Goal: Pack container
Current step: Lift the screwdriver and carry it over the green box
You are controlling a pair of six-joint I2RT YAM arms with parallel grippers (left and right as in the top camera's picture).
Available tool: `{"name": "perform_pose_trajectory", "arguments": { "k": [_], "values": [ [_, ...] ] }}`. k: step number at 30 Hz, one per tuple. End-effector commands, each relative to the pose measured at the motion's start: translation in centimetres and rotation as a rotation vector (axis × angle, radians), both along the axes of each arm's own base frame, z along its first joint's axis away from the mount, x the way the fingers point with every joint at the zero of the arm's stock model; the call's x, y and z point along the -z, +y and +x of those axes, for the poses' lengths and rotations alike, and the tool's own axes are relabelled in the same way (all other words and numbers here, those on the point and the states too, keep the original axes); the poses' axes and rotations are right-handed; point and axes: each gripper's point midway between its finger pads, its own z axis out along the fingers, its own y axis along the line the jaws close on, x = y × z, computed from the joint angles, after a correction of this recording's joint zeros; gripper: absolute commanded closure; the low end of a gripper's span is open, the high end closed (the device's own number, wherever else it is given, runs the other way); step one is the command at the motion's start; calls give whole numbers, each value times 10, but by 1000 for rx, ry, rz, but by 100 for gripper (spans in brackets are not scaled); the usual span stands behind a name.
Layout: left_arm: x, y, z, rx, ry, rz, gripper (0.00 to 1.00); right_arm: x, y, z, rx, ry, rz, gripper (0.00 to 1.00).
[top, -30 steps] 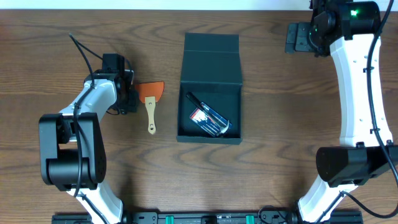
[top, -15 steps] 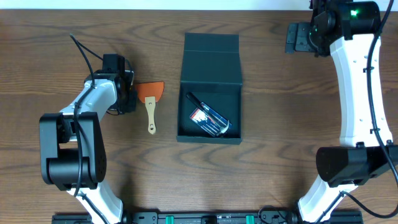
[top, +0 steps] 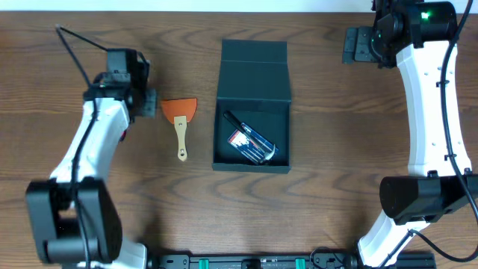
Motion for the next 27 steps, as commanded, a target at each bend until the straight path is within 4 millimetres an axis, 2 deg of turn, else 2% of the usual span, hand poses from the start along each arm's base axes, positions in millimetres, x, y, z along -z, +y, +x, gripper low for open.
{"name": "perform_pose_trajectory", "arguments": {
  "k": [1,6,11,22,27],
  "values": [
    [-51,-11,5,31,-114,-52,94,-7,-1,0,20,-24,9,1],
    [-83,-46,-17,132,-147,-162,94,-7,-1,0,20,-24,9,1],
    [-97,-93,-42,265,-128,-244,94,-7,-1,0,20,-23,9,1],
    [-88,-193,-90,559,-31,-255,94,-7,-1,0,20,-23,9,1],
    [-71,-228,-114,697,34,-231,94,-7,-1,0,20,-24,9,1]
  ]
}}
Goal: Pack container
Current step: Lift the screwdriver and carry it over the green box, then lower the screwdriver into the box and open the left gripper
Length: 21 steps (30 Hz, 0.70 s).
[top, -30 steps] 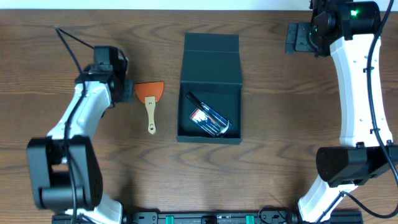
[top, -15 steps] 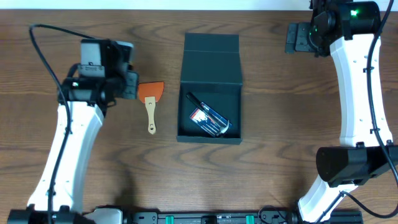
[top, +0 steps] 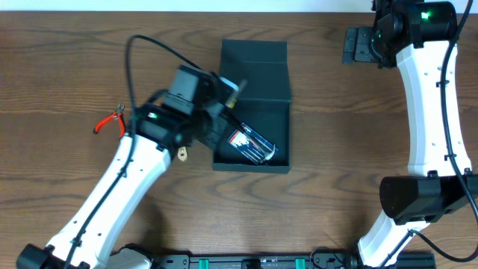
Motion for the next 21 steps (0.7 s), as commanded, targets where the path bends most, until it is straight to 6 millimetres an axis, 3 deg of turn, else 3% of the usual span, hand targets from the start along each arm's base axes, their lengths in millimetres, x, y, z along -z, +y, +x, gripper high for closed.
{"name": "perform_pose_trajectory", "arguments": {
  "k": [1,6,10,15,21],
  "values": [
    [15,-20,-11,100,27,36,94,-7,-1,0,20,-23,9,1],
    [54,-37,-18,157,113,101,94,-7,-1,0,20,-23,9,1],
    [95,-44,-13,192,177,153,94,-7,-1,0,20,-23,9,1],
    [128,-48,-5,205,210,186,94,-7,-1,0,20,-23,9,1],
    [154,-51,0,206,236,201,94,-7,-1,0,20,-23,9,1]
  ]
}}
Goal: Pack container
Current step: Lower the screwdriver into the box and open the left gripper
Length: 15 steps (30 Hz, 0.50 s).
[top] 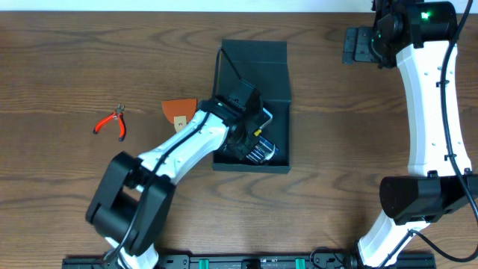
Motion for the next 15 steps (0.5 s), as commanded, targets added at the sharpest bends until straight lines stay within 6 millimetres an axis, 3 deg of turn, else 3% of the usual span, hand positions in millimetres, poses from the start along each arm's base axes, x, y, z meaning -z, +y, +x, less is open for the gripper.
{"name": "perform_pose_trajectory", "arguments": {
  "k": [1,2,3,4,5,7,10,14,15],
  "values": [
    [13,1,2,13,7,23,94,-7,-1,0,20,-23,9,1],
    [16,1,2,13,11,25,90,-7,-1,0,20,-23,9,1],
    [17,1,2,13,13,26,74,-7,-1,0,20,-23,9,1],
    [17,1,2,13,14,27,47,-7,-1,0,20,-23,9,1],
    [17,1,2,13,13,26,38,-7,-1,0,20,-23,9,1],
    [15,1,3,13,8,24,32,-7,-1,0,20,-23,9,1],
    [6,-2,6,11,-13,9,30,-7,-1,0,20,-23,9,1],
    [-24,-9,17,7,-81,-34,30,-7,-1,0,20,-23,9,1],
    [-33,-8,21,2,-109,-38,26,-7,-1,0,20,-23,9,1]
  ]
}}
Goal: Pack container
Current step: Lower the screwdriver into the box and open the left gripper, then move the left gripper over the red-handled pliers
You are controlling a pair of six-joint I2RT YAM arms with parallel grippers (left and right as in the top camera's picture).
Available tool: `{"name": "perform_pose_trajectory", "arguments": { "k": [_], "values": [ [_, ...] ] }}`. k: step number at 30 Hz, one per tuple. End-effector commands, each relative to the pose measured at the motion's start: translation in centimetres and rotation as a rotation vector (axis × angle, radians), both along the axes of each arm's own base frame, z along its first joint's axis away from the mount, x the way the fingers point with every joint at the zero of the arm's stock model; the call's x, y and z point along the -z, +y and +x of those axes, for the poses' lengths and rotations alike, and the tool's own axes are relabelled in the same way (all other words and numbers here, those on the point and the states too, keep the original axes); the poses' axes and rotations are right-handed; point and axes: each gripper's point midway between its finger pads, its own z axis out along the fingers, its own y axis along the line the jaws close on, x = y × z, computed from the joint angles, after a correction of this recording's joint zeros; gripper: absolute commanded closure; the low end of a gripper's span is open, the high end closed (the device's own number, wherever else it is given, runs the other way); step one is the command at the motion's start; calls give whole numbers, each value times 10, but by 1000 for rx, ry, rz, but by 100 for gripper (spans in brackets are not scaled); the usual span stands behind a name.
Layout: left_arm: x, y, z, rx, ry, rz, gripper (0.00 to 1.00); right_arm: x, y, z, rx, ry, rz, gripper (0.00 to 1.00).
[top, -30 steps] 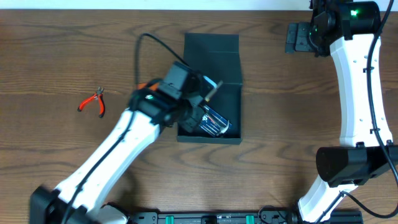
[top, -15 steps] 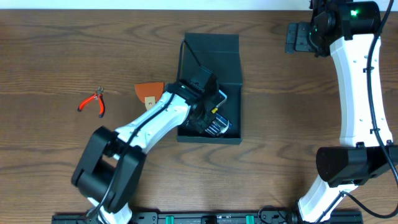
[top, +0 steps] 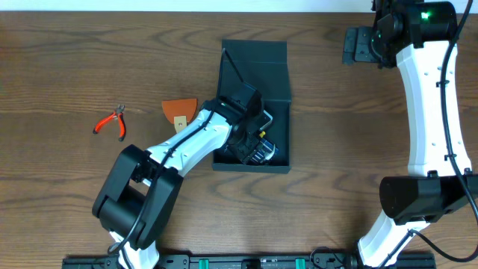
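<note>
A black box (top: 279, 166) sits open at mid-table, its lid (top: 254, 60) folded back flat behind it. Inside lies a packet with a shiny wrapper (top: 269, 154), mostly covered by my left arm. My left gripper (top: 256, 137) is down inside the box over that packet, and a small yellow bit shows at its tip. Whether its fingers are open or shut is hidden from the overhead view. An orange scraper (top: 179, 110) lies left of the box with its handle under my left arm. My right gripper (top: 357, 46) hangs at the back right, far from the box.
Red-handled pliers (top: 112, 122) lie on the wood at the far left. The right arm's white links (top: 433, 104) run down the right side of the table. The left arm crosses from the front left up to the box.
The left gripper stays inside the box and has shifted only slightly, with the arm's base link swung a little. The scraper, pliers and right arm have not moved.
At first my left gripper was at the far left beside the orange scraper, the box holding a pen and a packet. Then the arm lay over the box's left edge, with the pliers uncovered. After that the gripper was inside the box, where it remains.
</note>
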Motion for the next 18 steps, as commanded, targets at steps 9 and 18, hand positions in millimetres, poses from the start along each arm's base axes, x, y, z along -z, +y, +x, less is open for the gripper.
{"name": "perform_pose_trajectory", "arguments": {
  "k": [9,18],
  "values": [
    [-148,6,56,-100,-429,-68,16,-7,-1,0,20,-23,9,1],
    [-179,149,61,-660,-425,96,12,-7,-1,0,20,-23,9,1]
  ]
}}
